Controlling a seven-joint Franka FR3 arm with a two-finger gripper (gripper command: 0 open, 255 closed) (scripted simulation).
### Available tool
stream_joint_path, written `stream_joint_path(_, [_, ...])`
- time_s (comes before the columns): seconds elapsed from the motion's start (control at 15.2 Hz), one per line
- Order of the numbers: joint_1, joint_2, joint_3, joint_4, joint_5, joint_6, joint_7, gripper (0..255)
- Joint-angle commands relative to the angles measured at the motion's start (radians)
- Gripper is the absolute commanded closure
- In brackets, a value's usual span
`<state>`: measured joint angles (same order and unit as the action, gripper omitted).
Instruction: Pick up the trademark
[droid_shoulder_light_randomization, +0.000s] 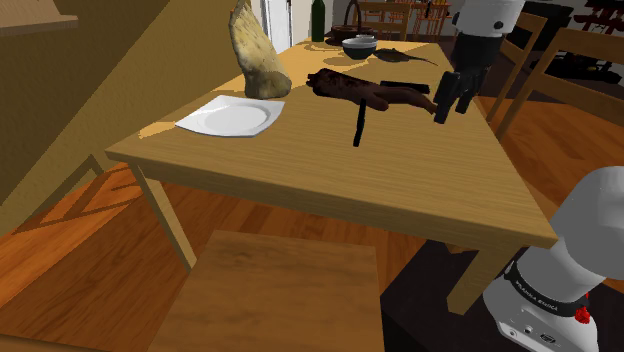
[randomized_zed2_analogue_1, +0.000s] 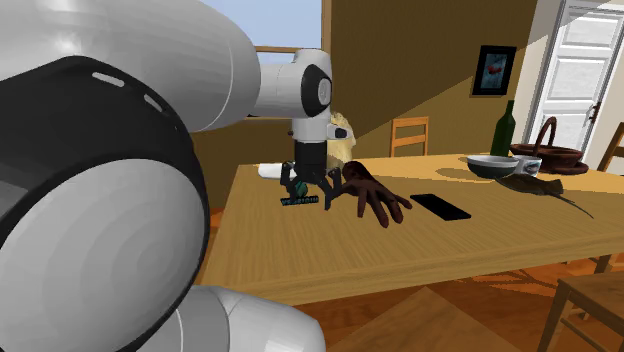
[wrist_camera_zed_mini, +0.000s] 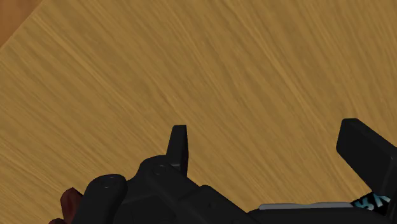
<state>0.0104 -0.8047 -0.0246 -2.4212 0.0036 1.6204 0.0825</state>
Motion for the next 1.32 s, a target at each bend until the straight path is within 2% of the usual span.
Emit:
stream_joint_path(0.0, [0.000, 0.000, 0.000, 0.000, 0.000, 0.000, 0.000, 0])
stream_joint_path(0.53, [0.008, 0.341, 0.132, 0.340, -0.007, -0.057, 0.160, 0])
stream_joint_path(0.99, [0.019, 0.667, 0.230, 0.724, -0.075, -0.183, 0.306, 0])
stream_joint_path(1.06, [0.021, 0.683, 0.233, 0.743, -0.080, -0.191, 0.313, 0])
stream_joint_path(1.25, [0.021, 0.672, 0.232, 0.691, -0.078, -0.149, 0.314, 0])
